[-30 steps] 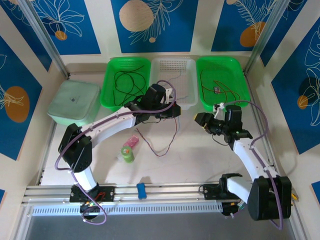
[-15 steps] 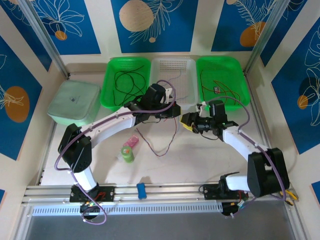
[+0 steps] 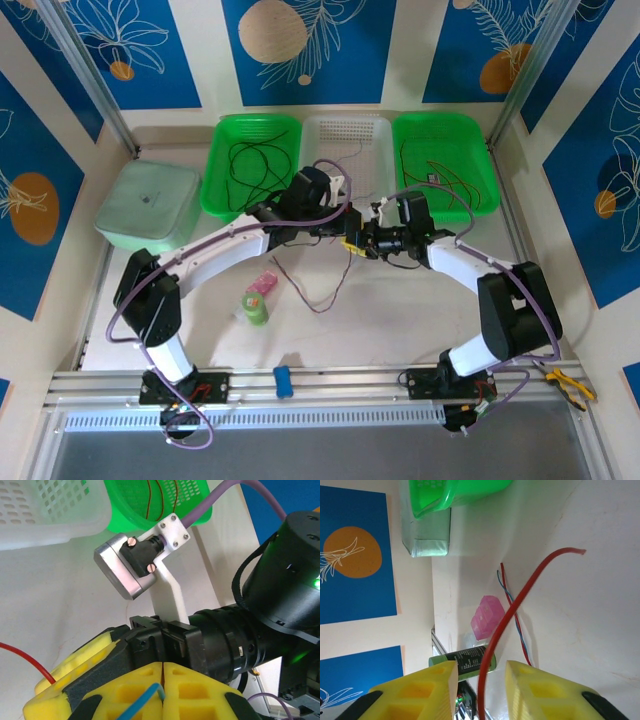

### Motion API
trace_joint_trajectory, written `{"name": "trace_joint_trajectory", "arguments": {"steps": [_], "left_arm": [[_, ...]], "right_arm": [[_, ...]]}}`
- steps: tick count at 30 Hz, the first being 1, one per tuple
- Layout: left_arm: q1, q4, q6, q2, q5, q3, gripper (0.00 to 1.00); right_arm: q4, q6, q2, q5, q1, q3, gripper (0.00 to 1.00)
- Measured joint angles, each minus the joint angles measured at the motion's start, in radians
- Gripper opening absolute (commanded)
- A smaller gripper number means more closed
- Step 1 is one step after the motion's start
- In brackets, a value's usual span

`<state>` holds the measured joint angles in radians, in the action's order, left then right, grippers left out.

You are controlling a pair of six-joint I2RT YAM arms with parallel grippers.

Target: Untangle the cables

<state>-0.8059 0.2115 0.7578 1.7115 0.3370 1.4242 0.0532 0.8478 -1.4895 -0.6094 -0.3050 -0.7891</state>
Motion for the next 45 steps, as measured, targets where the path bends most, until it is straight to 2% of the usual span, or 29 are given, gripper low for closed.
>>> {"name": "trace_joint_trajectory", "arguments": {"steps": [10,14,22,27,35,45], "left_arm": [[0.000,0.023,-0.008,-0.009,0.000,0.031,0.00],[0.000,0.047,-0.016,-0.018,0.000,0.046,0.00],[0.015,0.099,-0.035,-0.069,0.035,0.097,0.00],[0.039,0.103,-0.030,-0.118,0.069,0.116,0.00],[0.074,0.121,-0.034,-0.160,0.112,0.193,0.00],[0.225,0.163,-0.034,-0.322,0.127,0.108,0.00]], "right_arm": [[0.053,0.013,0.023,0.026,0.000,0.018,0.00],[0.045,0.008,0.094,0.050,0.000,0.021,0.00],[-0.063,-0.037,0.415,0.167,0.019,0.021,0.00],[-0.141,-0.075,0.587,0.224,0.110,0.018,0.00],[-0.293,-0.113,0.650,0.248,0.291,-0.117,0.00],[-0.369,-0.131,0.710,0.277,0.429,-0.251,0.00]]}}
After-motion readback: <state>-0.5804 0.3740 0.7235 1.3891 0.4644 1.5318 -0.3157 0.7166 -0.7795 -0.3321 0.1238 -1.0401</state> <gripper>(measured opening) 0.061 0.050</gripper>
